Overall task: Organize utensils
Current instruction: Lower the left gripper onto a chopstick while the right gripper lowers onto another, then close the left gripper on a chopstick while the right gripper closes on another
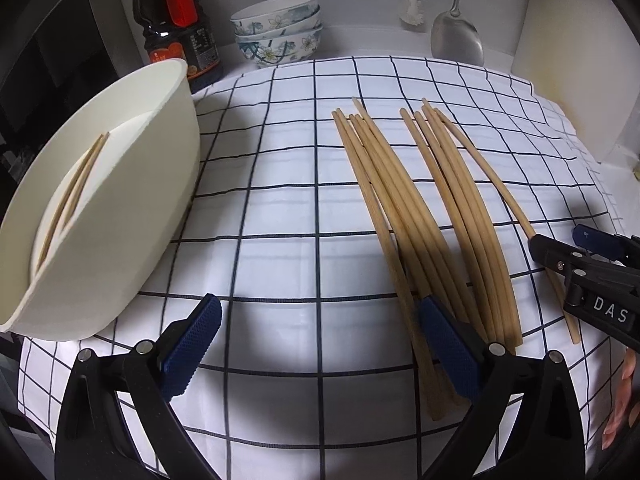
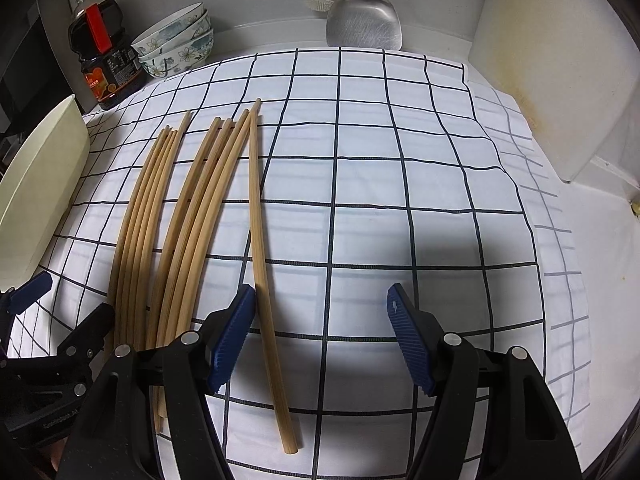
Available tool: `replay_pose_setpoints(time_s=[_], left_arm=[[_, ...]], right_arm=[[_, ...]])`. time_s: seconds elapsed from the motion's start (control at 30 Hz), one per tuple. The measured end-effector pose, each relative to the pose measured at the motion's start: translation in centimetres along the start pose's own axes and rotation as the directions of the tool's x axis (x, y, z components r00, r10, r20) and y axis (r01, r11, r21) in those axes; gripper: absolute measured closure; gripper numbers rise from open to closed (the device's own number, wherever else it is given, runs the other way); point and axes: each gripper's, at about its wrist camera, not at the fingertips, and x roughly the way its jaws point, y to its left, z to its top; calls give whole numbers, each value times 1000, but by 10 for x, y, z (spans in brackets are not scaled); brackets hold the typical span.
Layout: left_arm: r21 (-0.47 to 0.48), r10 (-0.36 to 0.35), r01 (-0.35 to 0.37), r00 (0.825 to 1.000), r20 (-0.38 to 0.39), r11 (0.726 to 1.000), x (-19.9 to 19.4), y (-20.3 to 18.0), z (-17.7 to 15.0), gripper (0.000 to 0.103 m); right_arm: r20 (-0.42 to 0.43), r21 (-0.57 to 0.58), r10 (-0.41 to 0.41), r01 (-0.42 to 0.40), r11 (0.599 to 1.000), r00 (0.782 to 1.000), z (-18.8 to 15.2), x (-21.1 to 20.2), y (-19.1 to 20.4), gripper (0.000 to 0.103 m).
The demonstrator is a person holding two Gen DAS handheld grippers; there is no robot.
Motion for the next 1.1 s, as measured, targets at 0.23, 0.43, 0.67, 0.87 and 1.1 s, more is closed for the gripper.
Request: replay_pose_setpoints(time_s=[0.23, 0.43, 0.67, 0.87, 1.1], left_arm=[[10, 11, -12, 1000, 26, 1000, 1, 4, -4, 6], [17, 16, -17, 998, 55, 1000, 0, 8, -5, 9], [34, -30, 27, 996, 86, 999, -5, 6, -6, 49], [68, -71, 65, 994, 81, 996, -9, -4, -8, 95], [78, -73, 65, 992, 100, 995, -11, -3, -12, 95]], right_arm=[[7, -8, -8, 8, 1000, 1000, 0, 1, 2, 37], [30, -28, -9, 10, 1000, 1000, 0, 3, 7, 37], [53, -58, 13, -10, 998, 999, -2, 2, 16, 43], [68, -124, 26, -17, 992, 997, -5, -2, 36, 82], [81, -149, 23, -11, 989, 996, -6, -3, 43, 96]])
